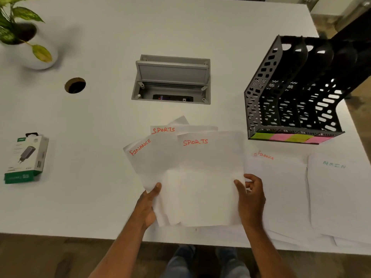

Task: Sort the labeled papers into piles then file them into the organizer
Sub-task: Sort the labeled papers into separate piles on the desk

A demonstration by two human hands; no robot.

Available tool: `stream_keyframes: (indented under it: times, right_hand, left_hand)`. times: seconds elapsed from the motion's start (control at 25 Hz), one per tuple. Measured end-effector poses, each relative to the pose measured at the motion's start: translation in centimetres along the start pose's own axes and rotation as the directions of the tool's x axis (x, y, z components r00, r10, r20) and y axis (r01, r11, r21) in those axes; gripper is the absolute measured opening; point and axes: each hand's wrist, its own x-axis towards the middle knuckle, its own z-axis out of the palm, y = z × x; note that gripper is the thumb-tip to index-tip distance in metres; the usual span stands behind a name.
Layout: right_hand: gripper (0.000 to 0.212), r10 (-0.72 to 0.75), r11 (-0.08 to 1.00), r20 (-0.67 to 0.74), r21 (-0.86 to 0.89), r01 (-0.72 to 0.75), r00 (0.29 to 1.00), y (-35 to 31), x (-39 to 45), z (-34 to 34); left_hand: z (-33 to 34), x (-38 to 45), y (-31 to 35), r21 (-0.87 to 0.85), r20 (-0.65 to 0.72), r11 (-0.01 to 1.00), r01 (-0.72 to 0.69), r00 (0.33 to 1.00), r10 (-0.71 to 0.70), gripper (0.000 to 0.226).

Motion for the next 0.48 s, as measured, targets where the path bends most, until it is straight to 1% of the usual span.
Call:
stream_keyframes:
  times: [0.12, 0.24, 0.32, 0.4, 0.48]
  right_hand:
    - [0.033, 0.013, 1.0, -0.077, 0.011, -0.012, 0.997, 0.8, 1.0, -1.3]
    - [0.031, 0.014, 0.999, -0.064, -0.041, -0.017, 0.998, 1.8, 0.5, -0.4]
    - [0.025, -0.042, 0.995, -0.018, -0.091, 0.04, 0.999, 2.4, -0.8, 1.1]
    - [0.013, -0.124, 0.983, 0.057, -0.131, 0.13, 0.991, 2.8, -2.4, 3.2]
    - [0.014, -0.191, 0.964, 0.142, -0.162, 0.213, 0.971, 3.4, -4.3, 5.2]
  left_hand:
    - [-0.6, 0.2, 0.8, -0.106, 0.027, 0.994, 0.03, 0.999, -0.027, 0.053]
    - [-1.1, 0.1, 1.8, -0.279, 0.039, 0.954, 0.109, 0.994, -0.102, 0.055]
    - [-1.3, 0.0, 2.3, -0.345, 0.044, 0.932, 0.112, 0.994, -0.103, 0.053]
    - [-1.8, -0.1, 2.8, -0.347, 0.018, 0.934, 0.087, 0.996, -0.086, 0.052]
    - [-2.1, 0.1, 3.0, -0.368, 0.036, 0.926, 0.085, 0.996, -0.077, 0.051]
